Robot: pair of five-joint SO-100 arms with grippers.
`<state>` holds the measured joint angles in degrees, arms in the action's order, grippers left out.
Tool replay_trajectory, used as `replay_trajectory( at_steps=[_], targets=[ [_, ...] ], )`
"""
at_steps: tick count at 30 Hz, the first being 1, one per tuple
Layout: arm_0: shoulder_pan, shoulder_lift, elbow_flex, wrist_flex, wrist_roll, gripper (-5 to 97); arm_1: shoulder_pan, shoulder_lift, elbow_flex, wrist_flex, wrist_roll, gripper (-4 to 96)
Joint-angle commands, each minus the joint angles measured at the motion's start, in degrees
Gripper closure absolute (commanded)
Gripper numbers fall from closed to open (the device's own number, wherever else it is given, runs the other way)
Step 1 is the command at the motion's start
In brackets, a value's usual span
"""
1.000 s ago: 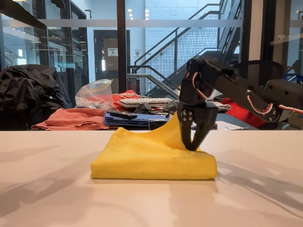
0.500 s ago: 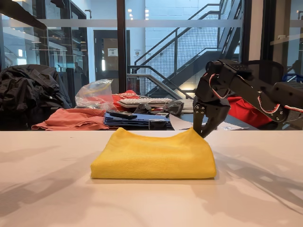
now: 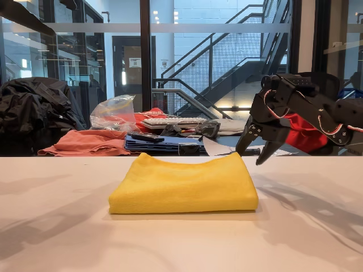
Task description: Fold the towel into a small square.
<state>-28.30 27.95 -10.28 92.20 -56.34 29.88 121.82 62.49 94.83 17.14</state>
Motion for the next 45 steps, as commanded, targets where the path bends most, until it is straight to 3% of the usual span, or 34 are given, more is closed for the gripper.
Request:
replay_trajectory(
  at_steps=[1,6,14,17,22,27,32,45],
  targets=[
    [0.79,0.79,-0.70,1.23,-1.32,69,0.09,0.53,-1.05,0.09,0.18,67.8],
    [4.83,1.49,-1.05,1.76,-3.16,75,0.18,0.53,-1.05,0.09,0.18,67.8],
    [8.44,1.58,-1.05,1.76,9.14,82,0.18,0.53,-1.05,-0.09,0.18,67.8],
    [7.82,1.58,-1.05,4.04,11.69,83,0.18,0.53,-1.05,-0.26,0.18,67.8],
    [0.62,4.22,-1.58,14.15,10.72,83,0.09,0.62,-1.14,0.09,0.18,67.8],
    [-7.03,15.82,-1.76,13.45,10.37,94,-0.09,0.70,-1.14,0.09,0.18,67.8],
    [-13.54,17.23,-0.26,14.06,10.46,92,-0.26,2.64,-0.97,0.09,0.18,67.8],
    [-21.27,1.76,11.60,14.06,20.39,92,-0.53,3.34,-0.79,0.18,0.18,67.8]
  ],
)
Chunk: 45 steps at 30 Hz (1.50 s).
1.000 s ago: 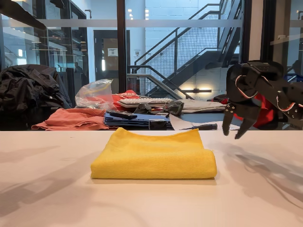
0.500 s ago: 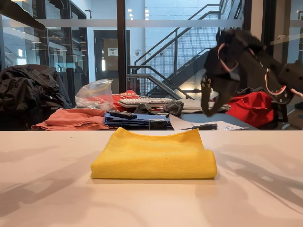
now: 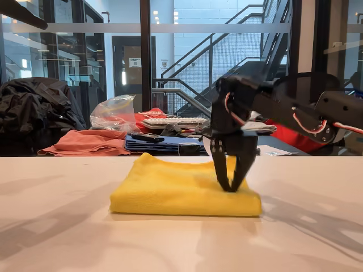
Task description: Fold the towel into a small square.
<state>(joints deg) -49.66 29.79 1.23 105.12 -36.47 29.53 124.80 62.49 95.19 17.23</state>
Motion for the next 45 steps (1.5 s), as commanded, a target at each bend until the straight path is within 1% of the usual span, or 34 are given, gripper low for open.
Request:
replay_trajectory(
  at_steps=[1,8,15,20,23,26,31,36,41,42,45],
  targets=[
    [0.00,-0.79,0.53,1.14,0.70,92,-0.18,0.35,-0.88,-0.18,0.09,67.8],
    [-1.23,3.25,0.53,0.62,0.97,92,-0.18,0.35,-1.05,-0.18,0.18,67.8],
    [-2.46,19.78,-2.55,0.97,0.88,92,-0.18,2.20,-0.44,-0.18,0.18,67.7],
    [-2.29,25.84,1.14,1.14,1.23,92,-0.18,2.55,-0.44,-0.18,0.18,67.7],
    [-2.90,29.88,1.85,0.88,1.49,92,-0.26,2.11,-0.44,-0.97,-0.79,67.7],
    [-2.11,34.54,1.85,0.26,1.14,92,-0.18,1.67,-0.44,-1.85,0.00,68.2],
    [-2.02,40.96,1.85,0.18,1.49,92,-0.18,-5.10,-0.35,-9.23,0.00,68.3],
    [-2.02,44.38,1.93,0.53,1.05,92,-0.09,-14.77,-0.35,-11.78,-0.53,68.4],
    [-2.02,45.09,2.64,0.53,1.05,92,0.53,-15.29,-2.20,-12.30,-0.79,68.5],
    [-2.11,44.82,2.64,0.53,1.05,92,0.53,-15.64,-2.90,-12.83,-0.18,68.5],
    [-2.11,44.38,2.72,0.62,1.05,92,0.53,-17.23,-4.31,-15.29,-0.62,68.2]
  ],
)
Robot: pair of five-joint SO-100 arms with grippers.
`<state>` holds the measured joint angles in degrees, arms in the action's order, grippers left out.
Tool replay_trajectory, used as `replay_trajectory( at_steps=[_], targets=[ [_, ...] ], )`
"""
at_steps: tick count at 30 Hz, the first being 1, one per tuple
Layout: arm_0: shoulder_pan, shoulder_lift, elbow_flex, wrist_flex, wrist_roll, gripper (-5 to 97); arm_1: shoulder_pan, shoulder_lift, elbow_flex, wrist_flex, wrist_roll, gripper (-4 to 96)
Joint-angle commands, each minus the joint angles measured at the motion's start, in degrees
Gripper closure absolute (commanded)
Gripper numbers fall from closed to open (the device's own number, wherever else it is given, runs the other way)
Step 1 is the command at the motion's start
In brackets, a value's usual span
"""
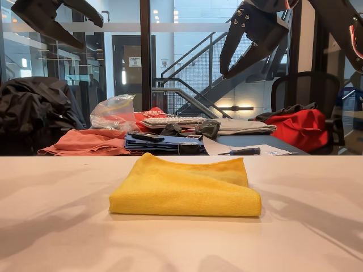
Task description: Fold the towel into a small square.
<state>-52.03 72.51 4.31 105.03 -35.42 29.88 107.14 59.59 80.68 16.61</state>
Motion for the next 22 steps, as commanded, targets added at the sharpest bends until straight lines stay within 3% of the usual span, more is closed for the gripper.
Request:
replay_trajectory(
  at_steps=[1,22],
  targets=[
    [0.26,1.67,-0.35,0.70,0.00,92,0.09,0.26,-1.23,-1.05,0.09,68.5],
    [9.84,1.76,-1.14,0.35,0.00,92,-2.29,-5.10,-0.62,-2.81,0.35,68.5]
  ],
)
